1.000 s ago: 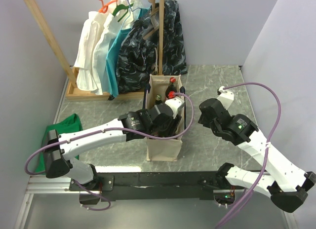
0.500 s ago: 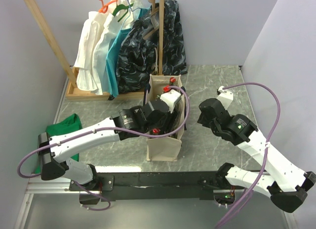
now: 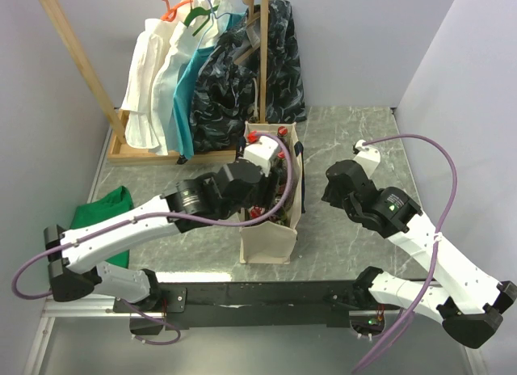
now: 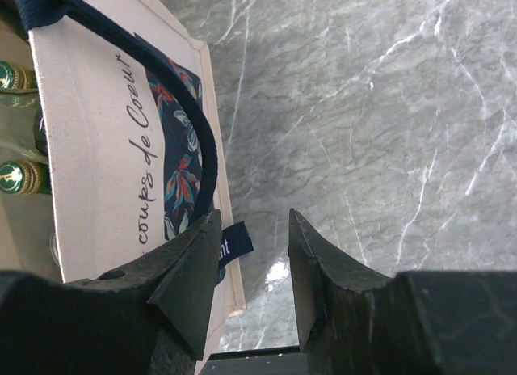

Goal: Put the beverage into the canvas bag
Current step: Place the drink in the canvas bag.

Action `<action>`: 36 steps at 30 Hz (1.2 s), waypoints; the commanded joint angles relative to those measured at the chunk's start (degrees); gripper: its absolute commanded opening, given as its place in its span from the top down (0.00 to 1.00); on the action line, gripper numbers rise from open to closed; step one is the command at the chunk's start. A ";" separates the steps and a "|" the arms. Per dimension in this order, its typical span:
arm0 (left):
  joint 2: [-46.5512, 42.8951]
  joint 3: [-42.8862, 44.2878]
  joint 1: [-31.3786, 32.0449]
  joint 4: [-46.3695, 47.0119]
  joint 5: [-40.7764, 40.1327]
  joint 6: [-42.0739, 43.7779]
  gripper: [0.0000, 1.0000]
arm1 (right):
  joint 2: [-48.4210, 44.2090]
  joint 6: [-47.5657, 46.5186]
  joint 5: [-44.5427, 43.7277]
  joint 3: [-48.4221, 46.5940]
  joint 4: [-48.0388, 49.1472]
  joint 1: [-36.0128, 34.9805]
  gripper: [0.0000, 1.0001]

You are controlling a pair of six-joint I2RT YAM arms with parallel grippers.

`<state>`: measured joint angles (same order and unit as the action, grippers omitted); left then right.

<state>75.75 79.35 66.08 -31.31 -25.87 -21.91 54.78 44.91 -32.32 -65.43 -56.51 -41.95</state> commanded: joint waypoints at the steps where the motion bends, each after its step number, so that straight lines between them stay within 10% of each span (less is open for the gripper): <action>1: -4.89 -0.95 0.27 3.36 -6.81 0.20 0.34 | 0.06 -1.22 -0.12 -1.19 2.11 0.38 0.53; 20: -14.75 -10.35 0.19 0.20 -23.00 -3.49 0.01 | 1.20 -2.37 1.03 -2.07 3.34 0.38 0.53; 36: -19.23 -12.91 0.10 -1.47 -25.90 -5.24 0.04 | 0.06 -3.07 1.55 -1.19 4.30 0.38 0.34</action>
<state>57.58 67.24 66.08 -31.48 -49.91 -24.77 54.89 42.15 -30.48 -65.58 -53.25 -41.93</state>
